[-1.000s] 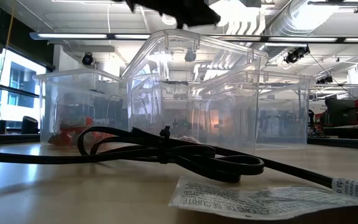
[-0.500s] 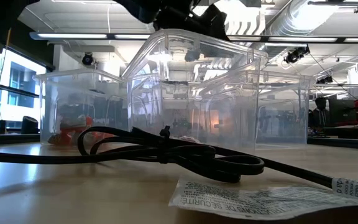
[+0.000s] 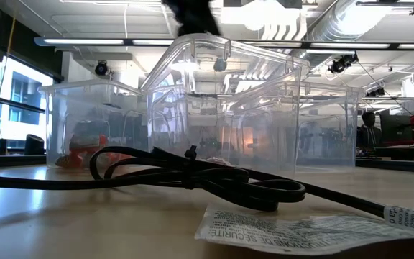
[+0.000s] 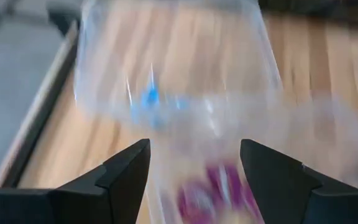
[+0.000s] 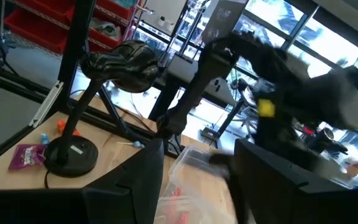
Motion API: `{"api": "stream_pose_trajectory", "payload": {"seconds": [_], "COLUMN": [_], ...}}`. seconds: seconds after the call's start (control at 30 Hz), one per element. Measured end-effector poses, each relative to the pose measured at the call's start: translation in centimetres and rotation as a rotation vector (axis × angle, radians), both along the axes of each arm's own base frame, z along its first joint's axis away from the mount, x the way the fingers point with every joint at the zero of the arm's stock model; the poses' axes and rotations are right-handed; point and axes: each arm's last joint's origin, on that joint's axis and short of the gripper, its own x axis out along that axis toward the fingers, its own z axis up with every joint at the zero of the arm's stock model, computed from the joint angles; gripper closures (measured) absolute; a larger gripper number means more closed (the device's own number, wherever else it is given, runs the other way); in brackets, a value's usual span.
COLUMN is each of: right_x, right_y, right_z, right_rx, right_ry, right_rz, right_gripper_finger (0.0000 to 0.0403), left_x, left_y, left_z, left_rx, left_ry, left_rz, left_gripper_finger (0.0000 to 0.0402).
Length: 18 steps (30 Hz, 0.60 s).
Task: Sort candy
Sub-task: Put the blue candy into the right transparent bin
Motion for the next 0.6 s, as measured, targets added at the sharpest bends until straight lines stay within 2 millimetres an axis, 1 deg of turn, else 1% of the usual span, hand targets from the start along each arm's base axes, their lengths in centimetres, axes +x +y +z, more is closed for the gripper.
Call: {"api": "stream_pose_trajectory", "payload": {"seconds": [0.1, 0.23, 0.33, 0.43, 0.53, 0.6], "right_x": [0.0, 0.0, 0.0, 0.0, 0.0, 0.0], "right_y": [0.0, 0.0, 0.0, 0.0, 0.0, 0.0], "right_z": [-0.1, -0.1, -0.1, -0.1, -0.2, -0.2], "right_rx": [-0.002, 0.005, 0.007, 0.014, 0.014, 0.014], "right_ry": [0.003, 0.002, 0.003, 0.005, 0.01, 0.01], "right_rz": [0.0, 0.001, 0.006, 0.006, 0.006, 0.006], "right_gripper_finger": [0.021, 0.021, 0.021, 0.021, 0.021, 0.021], "left_x": [-3.0, -6.7, -9.5, -12.3, -14.6, -15.8], "left_y": [-2.2, -5.7, -8.1, -9.9, -11.0, -11.4], "left_z": [1.4, 3.2, 3.7, 3.0, 1.3, -0.1], "left_rx": [-0.013, 0.01, -0.001, -0.048, -0.075, -0.112], "left_ry": [0.109, 0.18, 0.223, 0.291, 0.347, 0.389], "left_rz": [0.028, 0.063, 0.099, 0.154, 0.249, 0.307], "left_gripper_finger": [0.0157, 0.0156, 0.0156, 0.0156, 0.0156, 0.0156]}}
